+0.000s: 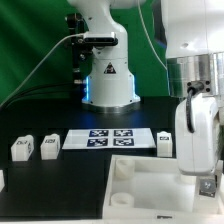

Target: Assemble one leg

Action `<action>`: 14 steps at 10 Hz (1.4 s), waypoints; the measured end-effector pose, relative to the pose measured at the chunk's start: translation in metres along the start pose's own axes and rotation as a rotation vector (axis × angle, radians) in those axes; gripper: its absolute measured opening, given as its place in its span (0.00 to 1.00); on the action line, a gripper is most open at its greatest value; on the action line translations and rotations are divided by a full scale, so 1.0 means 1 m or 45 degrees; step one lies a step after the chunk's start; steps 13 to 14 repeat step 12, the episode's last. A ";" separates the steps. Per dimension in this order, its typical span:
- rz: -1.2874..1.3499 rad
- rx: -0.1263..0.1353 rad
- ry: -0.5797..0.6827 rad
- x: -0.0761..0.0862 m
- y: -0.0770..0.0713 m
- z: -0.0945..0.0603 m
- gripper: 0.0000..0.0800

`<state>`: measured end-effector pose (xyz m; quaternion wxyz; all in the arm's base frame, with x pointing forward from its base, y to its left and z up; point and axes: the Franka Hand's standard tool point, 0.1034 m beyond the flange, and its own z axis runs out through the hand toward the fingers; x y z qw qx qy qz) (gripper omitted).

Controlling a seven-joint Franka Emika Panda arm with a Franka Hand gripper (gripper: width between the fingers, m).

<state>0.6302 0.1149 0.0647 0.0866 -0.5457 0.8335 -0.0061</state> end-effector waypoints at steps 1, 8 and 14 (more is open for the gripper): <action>-0.023 -0.001 0.000 0.000 0.001 0.001 0.37; -0.079 0.022 -0.030 -0.019 -0.001 -0.014 0.81; -0.083 0.017 -0.026 -0.018 0.000 -0.012 0.81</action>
Offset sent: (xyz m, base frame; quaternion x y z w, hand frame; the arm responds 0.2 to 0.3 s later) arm -0.0018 0.0123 0.0149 0.0121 -0.0180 -0.0094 0.9997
